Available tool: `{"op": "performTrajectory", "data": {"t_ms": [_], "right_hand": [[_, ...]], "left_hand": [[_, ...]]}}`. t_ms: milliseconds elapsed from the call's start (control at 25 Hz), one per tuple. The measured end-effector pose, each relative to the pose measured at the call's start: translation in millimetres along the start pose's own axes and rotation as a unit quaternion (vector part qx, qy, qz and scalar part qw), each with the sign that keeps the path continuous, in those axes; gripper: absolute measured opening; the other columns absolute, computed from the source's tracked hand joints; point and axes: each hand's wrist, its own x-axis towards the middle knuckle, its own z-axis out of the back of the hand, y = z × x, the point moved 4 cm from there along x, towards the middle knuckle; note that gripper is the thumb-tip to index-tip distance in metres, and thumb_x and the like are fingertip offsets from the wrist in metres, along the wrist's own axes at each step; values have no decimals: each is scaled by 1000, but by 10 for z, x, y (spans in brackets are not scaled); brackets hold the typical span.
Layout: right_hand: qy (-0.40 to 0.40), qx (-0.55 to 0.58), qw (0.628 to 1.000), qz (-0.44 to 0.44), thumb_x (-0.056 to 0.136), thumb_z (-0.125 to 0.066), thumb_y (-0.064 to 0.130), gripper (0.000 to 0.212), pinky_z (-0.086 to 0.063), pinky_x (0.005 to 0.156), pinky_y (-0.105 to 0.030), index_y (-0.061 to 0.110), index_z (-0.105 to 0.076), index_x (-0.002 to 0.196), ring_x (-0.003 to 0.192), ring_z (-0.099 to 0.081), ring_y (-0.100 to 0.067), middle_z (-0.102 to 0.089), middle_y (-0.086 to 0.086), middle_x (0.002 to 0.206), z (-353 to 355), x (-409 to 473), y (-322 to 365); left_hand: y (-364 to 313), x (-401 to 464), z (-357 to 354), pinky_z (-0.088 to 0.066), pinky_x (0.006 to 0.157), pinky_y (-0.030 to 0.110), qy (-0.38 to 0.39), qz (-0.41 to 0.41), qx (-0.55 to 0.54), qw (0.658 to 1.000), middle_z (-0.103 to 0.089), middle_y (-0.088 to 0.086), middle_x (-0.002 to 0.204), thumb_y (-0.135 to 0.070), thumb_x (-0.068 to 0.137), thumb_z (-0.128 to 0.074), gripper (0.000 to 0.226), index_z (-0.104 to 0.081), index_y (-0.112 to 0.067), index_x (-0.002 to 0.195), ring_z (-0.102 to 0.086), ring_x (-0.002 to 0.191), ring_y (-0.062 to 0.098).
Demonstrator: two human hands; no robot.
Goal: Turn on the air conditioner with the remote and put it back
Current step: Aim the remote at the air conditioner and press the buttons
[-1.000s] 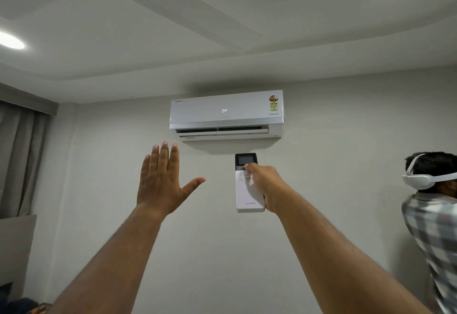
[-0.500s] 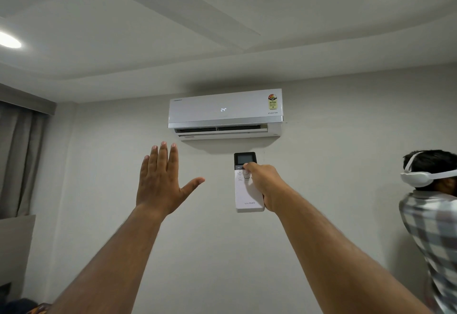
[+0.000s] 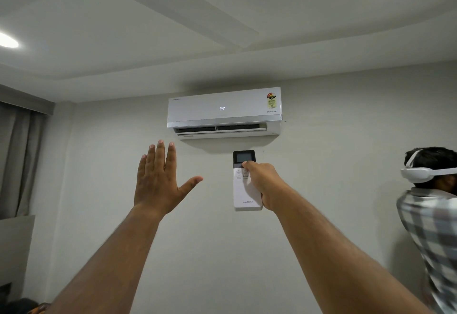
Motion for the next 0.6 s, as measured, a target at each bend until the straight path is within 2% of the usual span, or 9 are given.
{"op": "performTrajectory", "data": {"t_ms": [320, 600], "right_hand": [[-4, 9, 1000, 13, 95, -53, 25, 18, -49, 54, -29, 10, -54, 85, 55, -57, -25, -59, -9, 73, -35, -41, 56], [2, 4, 1000, 23, 97, -55, 29, 20, -48, 53, -28, 10, -54, 94, 58, -58, -23, -61, -8, 76, -67, -56, 50]], "left_hand": [[18, -33, 22, -4, 123, 46, 0, 5, -9, 1000, -2, 15, 166, -90, 74, -14, 113, 1, -14, 156, 0, 153, 32], [49, -44, 62, -7, 123, 47, 0, 11, -11, 1000, -3, 16, 166, -90, 74, -13, 113, 0, -14, 156, -1, 153, 33]]}}
